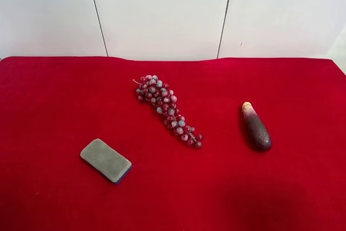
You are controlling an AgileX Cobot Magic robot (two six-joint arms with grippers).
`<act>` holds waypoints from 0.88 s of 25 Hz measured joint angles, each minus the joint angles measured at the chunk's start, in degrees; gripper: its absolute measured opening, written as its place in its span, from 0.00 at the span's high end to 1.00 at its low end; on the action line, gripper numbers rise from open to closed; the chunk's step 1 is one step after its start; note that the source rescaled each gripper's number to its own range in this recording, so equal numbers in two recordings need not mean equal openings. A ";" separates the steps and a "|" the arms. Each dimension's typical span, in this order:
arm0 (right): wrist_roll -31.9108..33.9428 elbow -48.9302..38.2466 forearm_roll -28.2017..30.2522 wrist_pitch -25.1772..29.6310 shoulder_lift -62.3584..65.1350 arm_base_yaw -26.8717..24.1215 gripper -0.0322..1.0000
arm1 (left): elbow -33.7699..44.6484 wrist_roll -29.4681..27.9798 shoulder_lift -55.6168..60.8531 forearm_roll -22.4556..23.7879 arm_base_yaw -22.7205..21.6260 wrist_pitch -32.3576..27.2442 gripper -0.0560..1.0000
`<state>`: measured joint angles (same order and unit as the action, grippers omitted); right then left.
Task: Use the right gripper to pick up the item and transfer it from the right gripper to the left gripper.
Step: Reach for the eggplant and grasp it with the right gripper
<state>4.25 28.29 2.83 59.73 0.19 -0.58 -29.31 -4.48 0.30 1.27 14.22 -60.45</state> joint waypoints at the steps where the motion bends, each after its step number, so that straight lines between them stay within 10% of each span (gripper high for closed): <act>1: 0.00 0.31 0.00 -0.29 -0.33 0.00 0.19 | 0.00 0.00 0.00 0.00 0.00 0.00 0.00; 22: 0.41 4.84 -2.83 -10.62 -47.27 0.00 0.00 | 0.00 0.00 0.00 0.00 0.00 0.00 0.00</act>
<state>4.66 33.14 0.00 49.12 -47.08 -0.58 -29.31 -4.48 0.30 1.27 14.22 -60.45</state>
